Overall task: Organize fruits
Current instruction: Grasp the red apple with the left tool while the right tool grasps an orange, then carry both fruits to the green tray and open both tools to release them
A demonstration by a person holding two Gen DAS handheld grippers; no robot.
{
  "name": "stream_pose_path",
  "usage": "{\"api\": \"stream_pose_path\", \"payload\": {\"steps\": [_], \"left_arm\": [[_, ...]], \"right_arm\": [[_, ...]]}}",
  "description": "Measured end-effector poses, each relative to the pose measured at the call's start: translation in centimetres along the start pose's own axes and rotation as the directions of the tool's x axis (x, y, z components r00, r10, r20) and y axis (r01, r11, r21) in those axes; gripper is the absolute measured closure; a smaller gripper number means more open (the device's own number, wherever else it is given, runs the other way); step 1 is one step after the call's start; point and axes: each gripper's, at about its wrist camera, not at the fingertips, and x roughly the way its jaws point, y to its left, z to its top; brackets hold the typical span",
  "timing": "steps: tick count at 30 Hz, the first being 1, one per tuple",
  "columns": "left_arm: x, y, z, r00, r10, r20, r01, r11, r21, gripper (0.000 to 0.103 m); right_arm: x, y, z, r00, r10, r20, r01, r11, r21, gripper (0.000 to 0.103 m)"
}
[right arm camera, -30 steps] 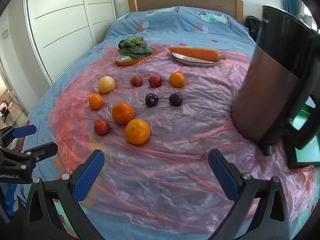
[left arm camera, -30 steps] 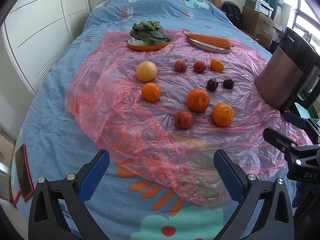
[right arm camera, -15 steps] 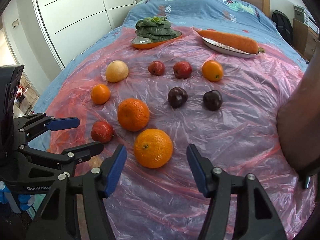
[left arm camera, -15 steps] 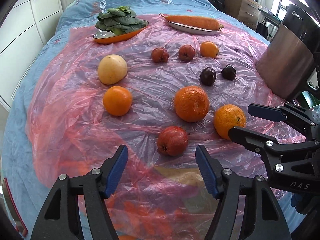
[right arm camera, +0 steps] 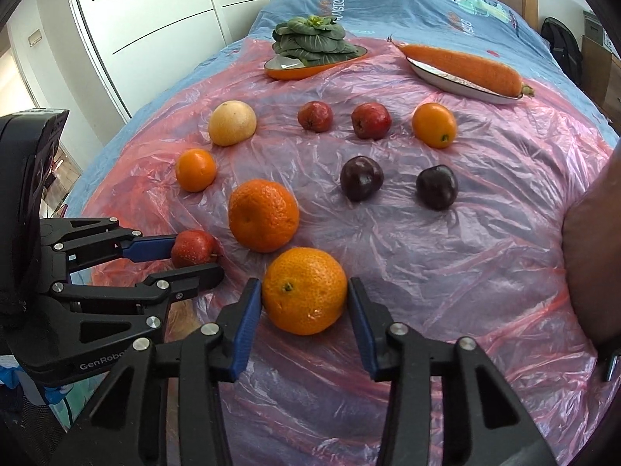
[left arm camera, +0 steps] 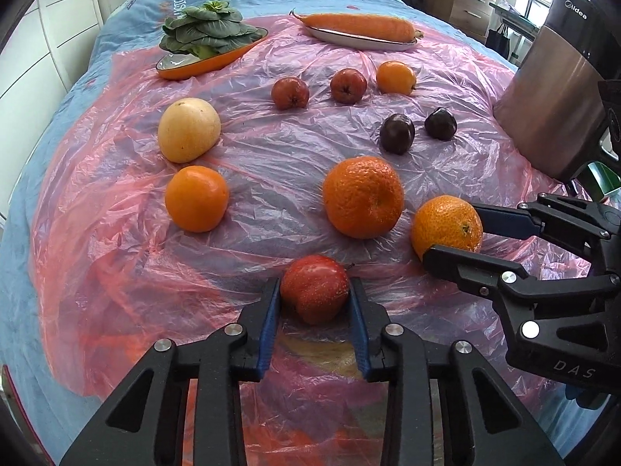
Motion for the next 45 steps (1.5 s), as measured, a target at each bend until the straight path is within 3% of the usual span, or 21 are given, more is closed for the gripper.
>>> {"api": "stream_pose_path", "payload": {"steps": [8, 14, 18, 25, 34, 40, 45], "left_arm": [[-1.5, -0.1, 0.2, 0.999, 0.028, 0.021, -0.028, 0.999, -0.025, 0.074], [-4.9, -0.7, 0.2, 0.998, 0.034, 0.055, -0.031, 0.999, -0.038, 0.074], [-7.5, -3.1, 0.1, 0.997, 0.011, 0.076, -0.01, 1.0, -0.014, 0.074], [-11.3, -12.3, 0.3, 0.99, -0.099, 0.102, 0.088, 0.99, 0.108, 0.074], [-14.5, -27.4, 1.4, 0.96, -0.256, 0.108, 0.214, 0.93, 0.3, 0.074], [-14.6, -35.9, 4.0, 0.946, -0.305, 0.111, 0.238, 0.884, 0.404, 0.074], [-12.2, -41.6, 7.2, 0.951, -0.284, 0.117, 0.203, 0.868, 0.454, 0.074]], "right_arm": [[-2.0, 0.2, 0.0, 0.999, 0.004, 0.032, -0.005, 1.0, 0.015, 0.065], [-6.4, -0.2, -1.2, 0.997, 0.008, 0.079, -0.013, 0.998, 0.061, 0.065], [-10.1, -1.3, -3.5, 0.994, -0.004, 0.107, -0.008, 0.994, 0.111, 0.065], [-17.6, -6.1, -8.5, 0.982, -0.113, 0.149, 0.076, 0.969, 0.237, 0.065], [-26.2, -15.9, -14.0, 0.934, -0.302, 0.193, 0.202, 0.888, 0.414, 0.065], [-29.6, -22.6, -15.5, 0.89, -0.398, 0.224, 0.248, 0.832, 0.496, 0.066], [-30.4, -28.3, -15.6, 0.86, -0.456, 0.229, 0.276, 0.793, 0.543, 0.066]]}}
